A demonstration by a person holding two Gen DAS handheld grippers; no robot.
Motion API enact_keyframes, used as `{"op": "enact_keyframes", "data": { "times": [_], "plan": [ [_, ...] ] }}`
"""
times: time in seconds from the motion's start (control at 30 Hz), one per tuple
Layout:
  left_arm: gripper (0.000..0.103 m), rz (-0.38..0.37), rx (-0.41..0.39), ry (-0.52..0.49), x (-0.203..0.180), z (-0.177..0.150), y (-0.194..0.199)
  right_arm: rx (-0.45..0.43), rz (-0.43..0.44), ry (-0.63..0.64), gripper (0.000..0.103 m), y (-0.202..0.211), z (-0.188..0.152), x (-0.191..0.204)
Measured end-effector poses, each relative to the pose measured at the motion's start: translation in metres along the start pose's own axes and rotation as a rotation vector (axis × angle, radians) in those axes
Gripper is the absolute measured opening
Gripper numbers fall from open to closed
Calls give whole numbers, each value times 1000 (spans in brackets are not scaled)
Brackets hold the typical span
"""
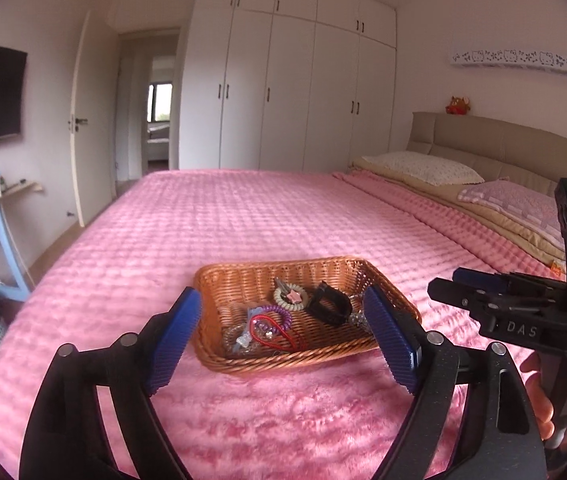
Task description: Organize jewelry
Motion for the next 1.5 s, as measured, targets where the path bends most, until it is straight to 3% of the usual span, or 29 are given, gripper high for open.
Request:
{"op": "enact_keyframes", "data": {
  "times": [0.13,0.27,0.53,1.07,1.5],
  "plan": [
    [84,31,-26,5,-1,-7,25,-53,-11,26,52,22,-13,13],
    [87,84,-51,-9,-1,-19,43,-120,-39,40,65,42,-23,19],
    [90,126,-80,-8,-4,-47,48,-215,-73,72,66,62,-44,21],
    [90,223,-93,-7,-2,-87,21,-158,-85,58,67,13,-83,14],
    [94,282,-118,-22,-2,-95,24,-141,-81,32,67,3,-91,5]
  ]
}}
Point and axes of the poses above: each gripper's, at about its wrist camera, not at the fingertips, and y roughly against the way its jaws point, x to its left, z to its top, the point moved 6 cm from there along -y, roughly the way its jaws point, and after that the axes turned 9 degrees about z, right-handed, at the moved point
